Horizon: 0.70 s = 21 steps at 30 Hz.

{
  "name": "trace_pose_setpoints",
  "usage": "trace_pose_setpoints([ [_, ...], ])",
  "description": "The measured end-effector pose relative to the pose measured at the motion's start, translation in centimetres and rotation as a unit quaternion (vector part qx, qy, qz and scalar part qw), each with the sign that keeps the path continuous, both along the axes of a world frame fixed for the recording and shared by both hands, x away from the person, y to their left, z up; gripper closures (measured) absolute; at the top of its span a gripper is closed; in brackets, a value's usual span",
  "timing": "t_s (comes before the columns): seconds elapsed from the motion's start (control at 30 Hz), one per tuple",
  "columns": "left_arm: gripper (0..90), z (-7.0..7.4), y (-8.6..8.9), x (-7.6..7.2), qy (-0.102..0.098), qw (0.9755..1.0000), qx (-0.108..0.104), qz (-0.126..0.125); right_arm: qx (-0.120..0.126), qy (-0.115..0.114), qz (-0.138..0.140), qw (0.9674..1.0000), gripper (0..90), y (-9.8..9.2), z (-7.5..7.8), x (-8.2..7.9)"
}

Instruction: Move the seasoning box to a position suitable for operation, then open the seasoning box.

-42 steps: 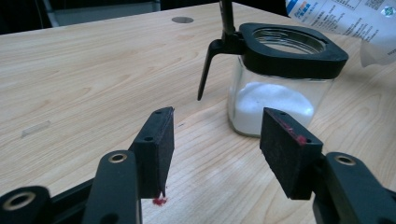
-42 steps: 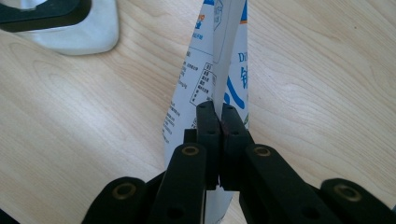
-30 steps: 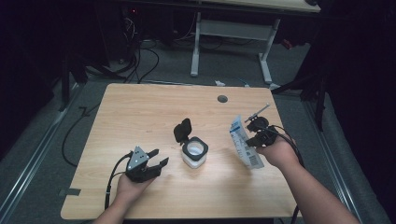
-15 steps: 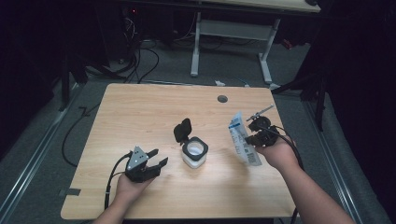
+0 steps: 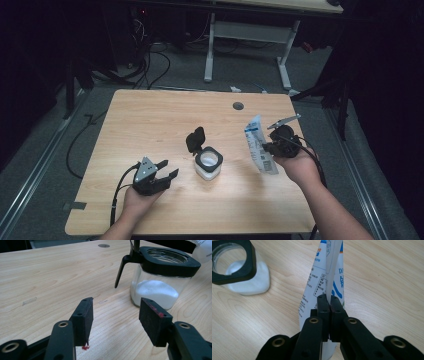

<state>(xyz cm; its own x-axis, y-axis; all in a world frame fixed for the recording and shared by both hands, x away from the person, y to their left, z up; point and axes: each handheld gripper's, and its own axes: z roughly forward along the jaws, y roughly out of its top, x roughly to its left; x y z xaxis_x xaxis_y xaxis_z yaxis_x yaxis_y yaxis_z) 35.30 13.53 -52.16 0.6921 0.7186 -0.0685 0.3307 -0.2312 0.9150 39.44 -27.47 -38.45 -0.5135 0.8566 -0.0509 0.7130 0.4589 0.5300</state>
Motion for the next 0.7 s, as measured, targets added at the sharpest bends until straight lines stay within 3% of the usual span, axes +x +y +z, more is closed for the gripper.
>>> trace_pose_setpoints([
  [0.27, 45.5, -0.1, -0.1, -0.1, 0.001, 1.0000, 0.003, -0.002, 0.017, -0.008, -0.010, 0.9998, 89.1, -0.7, -0.6, -0.3],
  [0.47, 45.5, -0.1, -0.1, 0.0, 0.001, 1.0000, 0.003, -0.001, 0.027, -0.023, -0.018, 0.9992, 89.2, -1.3, -0.1, -0.4],
  [0.7, 45.5, -0.1, -0.1, 0.0, 0.000, 1.0000, 0.002, -0.002, 0.026, -0.034, -0.023, 0.9988, 89.1, -1.5, 0.0, -0.5],
])
